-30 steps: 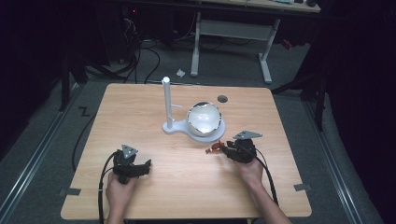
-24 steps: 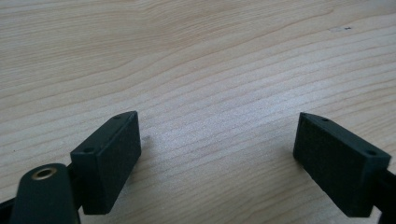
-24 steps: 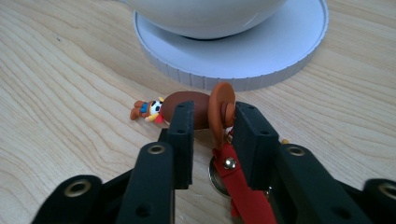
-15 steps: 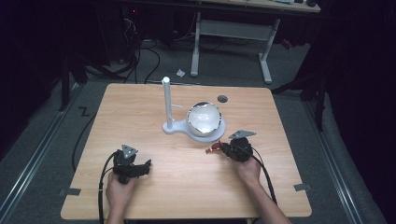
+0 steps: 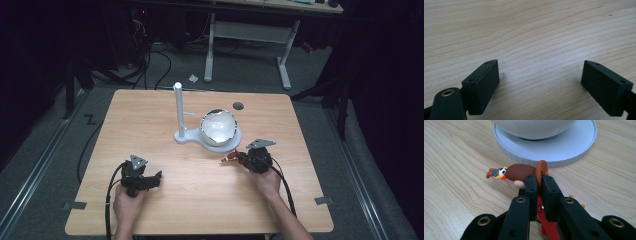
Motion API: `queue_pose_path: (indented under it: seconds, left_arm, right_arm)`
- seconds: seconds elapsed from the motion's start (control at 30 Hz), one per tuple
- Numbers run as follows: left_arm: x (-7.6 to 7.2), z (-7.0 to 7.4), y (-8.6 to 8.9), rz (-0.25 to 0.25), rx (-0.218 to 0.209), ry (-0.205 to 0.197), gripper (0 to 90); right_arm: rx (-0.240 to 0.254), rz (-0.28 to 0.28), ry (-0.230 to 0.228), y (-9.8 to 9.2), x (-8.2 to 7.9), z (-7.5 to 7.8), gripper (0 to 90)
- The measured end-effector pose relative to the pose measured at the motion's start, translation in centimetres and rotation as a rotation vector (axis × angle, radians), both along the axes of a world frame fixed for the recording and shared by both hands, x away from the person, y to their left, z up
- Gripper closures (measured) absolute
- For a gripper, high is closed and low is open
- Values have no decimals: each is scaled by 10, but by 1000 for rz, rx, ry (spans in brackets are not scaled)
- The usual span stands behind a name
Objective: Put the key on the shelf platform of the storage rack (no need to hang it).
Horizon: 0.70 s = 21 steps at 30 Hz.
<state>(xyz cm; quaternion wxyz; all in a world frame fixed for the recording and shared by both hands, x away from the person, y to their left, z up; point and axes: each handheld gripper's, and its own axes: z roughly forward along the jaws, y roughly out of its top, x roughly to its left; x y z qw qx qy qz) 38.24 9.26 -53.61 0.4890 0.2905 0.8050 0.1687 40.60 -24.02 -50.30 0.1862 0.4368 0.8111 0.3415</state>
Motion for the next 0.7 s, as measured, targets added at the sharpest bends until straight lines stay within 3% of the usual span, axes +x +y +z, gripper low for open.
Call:
queue_pose_path:
  seconds: [0.33, 0.7]
  left_arm:
    - [0, 0, 0, 0, 0, 0, 153]
    - [0, 0, 0, 0, 0, 0, 153]
  right_arm:
    - [1, 16, -19, -5, -5, 13, 840]
    - [14, 48, -61, -9, -11, 41, 841]
